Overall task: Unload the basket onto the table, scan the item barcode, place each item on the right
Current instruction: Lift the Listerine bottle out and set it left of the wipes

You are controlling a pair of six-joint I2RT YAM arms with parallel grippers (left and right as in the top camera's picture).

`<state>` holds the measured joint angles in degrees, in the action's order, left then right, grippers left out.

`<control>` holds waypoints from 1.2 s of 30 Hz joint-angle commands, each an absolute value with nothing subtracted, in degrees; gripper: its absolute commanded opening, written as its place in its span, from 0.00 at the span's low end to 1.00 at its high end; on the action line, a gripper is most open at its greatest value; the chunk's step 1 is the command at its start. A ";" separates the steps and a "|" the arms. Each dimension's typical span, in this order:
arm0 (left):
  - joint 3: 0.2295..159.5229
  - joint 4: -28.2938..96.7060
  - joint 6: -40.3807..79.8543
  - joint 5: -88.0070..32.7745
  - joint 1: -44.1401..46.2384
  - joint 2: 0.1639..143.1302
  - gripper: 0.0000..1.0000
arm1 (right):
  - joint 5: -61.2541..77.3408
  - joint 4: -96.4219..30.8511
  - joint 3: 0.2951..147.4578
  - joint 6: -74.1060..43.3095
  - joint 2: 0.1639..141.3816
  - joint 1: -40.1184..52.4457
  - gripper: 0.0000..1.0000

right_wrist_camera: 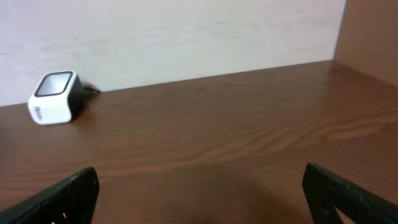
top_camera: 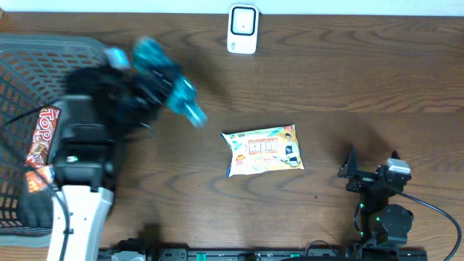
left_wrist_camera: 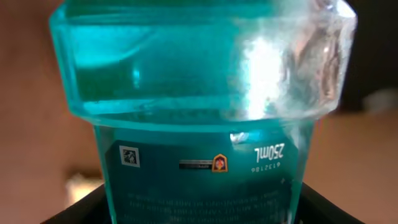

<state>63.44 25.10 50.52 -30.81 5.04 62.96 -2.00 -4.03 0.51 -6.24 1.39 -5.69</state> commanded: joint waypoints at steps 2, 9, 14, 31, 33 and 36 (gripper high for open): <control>64.58 37.78 38.30 2.42 23.94 68.79 0.43 | -2.24 -4.05 0.32 -5.50 1.15 -5.58 0.99; 64.34 40.16 38.17 9.87 32.60 87.29 0.43 | -2.24 -4.05 0.32 -5.48 1.15 -5.58 0.99; 64.34 39.20 38.17 9.06 32.62 97.32 0.43 | -2.24 -4.05 0.32 -5.50 1.15 -5.58 0.99; 70.52 41.15 29.74 6.94 32.80 86.65 1.00 | -2.22 -4.05 0.32 -5.50 1.15 -5.58 0.99; 73.12 41.76 29.50 11.73 32.67 80.38 0.98 | -2.22 -4.05 0.32 -5.50 1.15 -5.58 0.99; 76.60 41.45 27.99 17.98 31.29 73.03 0.98 | -2.22 -4.05 0.32 -5.50 1.15 -5.58 0.99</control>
<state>72.51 41.43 30.98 9.54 32.67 80.27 -1.98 -4.01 0.51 -6.24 1.39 -5.65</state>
